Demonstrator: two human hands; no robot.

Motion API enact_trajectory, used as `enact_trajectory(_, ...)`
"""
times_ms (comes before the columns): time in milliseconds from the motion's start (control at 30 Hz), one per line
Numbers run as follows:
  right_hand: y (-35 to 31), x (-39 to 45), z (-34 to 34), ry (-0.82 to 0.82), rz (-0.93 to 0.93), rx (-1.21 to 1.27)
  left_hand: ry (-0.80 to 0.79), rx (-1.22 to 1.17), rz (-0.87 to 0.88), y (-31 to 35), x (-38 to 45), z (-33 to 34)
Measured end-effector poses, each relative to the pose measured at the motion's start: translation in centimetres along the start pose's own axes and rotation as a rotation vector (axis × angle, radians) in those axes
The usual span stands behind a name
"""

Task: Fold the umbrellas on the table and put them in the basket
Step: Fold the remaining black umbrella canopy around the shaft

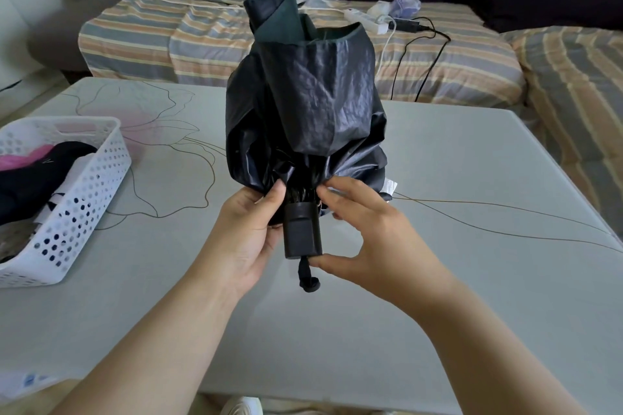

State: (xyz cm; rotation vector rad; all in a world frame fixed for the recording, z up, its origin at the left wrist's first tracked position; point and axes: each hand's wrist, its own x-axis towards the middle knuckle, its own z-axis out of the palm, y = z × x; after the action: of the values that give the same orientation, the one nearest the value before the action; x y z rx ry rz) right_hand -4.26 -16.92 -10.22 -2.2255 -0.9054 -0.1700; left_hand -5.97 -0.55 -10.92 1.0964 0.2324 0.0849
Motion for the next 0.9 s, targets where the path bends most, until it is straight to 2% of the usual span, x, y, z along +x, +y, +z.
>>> enact_trajectory(200, 0.1, -0.2, 0.0, -0.052, 0.050, -0.019, 0.017, 0.065, -0.052, -0.3, -0.1, 0.0)
enact_trajectory(433, 0.3, -1.5, 0.2, -0.262, 0.236, 0.028, 0.035, 0.124, -0.316, -2.6, -0.9, 0.1)
enact_trajectory(500, 0.6, -1.7, 0.4, -0.283, 0.275, 0.055, 0.060, 0.154, -0.341, -2.9, -0.8, -0.2)
enact_trajectory(700, 1.1, -1.8, 0.7, -0.281, 0.165, -0.151, 0.123, 0.116, -0.434, -3.2, -0.6, 0.1)
enact_trajectory(900, 1.5, -1.2, 0.6, -0.396, 0.278, -0.025, 0.100, 0.140, -0.444, -3.4, -0.3, -0.2)
